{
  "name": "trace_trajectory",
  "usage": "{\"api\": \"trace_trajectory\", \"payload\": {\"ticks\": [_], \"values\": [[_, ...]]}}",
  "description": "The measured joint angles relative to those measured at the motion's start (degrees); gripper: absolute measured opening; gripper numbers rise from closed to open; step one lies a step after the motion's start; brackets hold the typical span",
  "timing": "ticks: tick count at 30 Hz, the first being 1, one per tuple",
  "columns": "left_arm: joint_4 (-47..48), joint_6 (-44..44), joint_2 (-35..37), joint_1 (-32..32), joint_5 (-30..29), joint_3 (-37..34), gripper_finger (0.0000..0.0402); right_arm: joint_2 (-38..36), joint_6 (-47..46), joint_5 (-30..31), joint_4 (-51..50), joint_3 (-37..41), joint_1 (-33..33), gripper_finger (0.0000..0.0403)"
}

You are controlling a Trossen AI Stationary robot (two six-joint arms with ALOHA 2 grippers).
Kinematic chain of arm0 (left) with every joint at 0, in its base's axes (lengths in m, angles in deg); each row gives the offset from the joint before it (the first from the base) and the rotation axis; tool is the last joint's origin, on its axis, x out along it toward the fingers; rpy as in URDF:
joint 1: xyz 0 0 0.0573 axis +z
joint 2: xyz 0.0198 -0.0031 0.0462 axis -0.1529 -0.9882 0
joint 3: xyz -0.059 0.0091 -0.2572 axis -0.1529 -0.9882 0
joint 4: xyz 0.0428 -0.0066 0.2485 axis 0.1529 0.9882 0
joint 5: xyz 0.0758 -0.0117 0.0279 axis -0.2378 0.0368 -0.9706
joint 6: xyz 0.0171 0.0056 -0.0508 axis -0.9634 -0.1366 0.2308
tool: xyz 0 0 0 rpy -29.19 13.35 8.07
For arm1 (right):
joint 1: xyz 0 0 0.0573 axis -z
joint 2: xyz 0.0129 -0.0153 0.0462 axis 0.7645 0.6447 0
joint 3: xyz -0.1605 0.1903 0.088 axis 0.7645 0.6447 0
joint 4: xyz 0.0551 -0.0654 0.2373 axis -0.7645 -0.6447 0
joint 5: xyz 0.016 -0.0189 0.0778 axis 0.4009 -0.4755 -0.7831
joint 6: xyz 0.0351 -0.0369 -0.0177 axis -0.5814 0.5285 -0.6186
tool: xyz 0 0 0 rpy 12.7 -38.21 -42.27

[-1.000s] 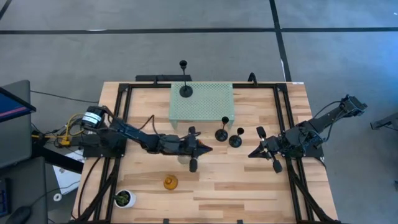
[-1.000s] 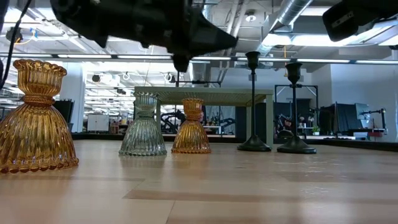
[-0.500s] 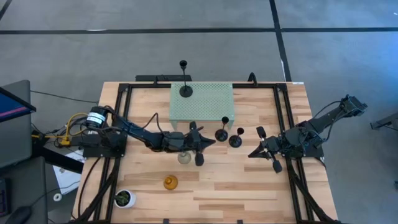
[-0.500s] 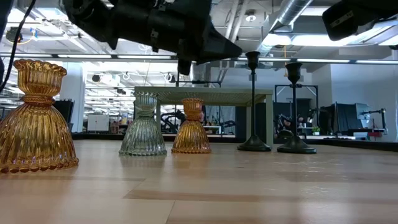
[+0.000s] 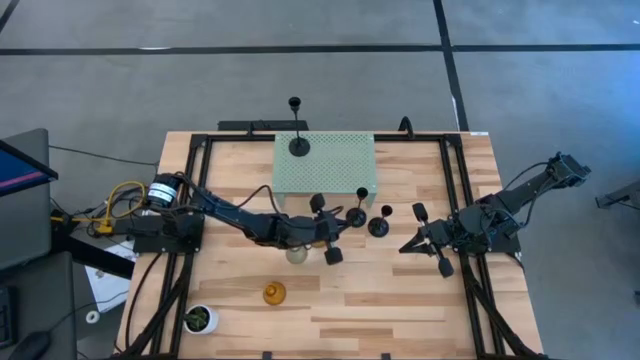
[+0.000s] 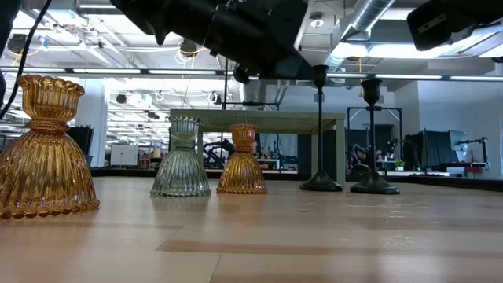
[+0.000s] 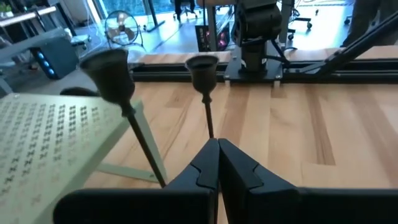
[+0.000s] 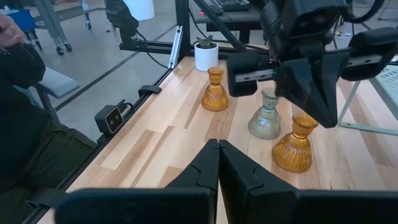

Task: Pick & Place candle stick holders
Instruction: Put the top black candle holder on the shelf aligned with the other black holder

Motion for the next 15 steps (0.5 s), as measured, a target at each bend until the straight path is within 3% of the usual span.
{"api": "trace_trajectory", "payload": {"ticks": [15], "values": [[-2.1, 0.75, 0.0, 5.2, 5.44, 0.05, 0.0042, 0.0, 0.28, 0.0, -0.25, 0.0, -0.02, 0.0]]}}
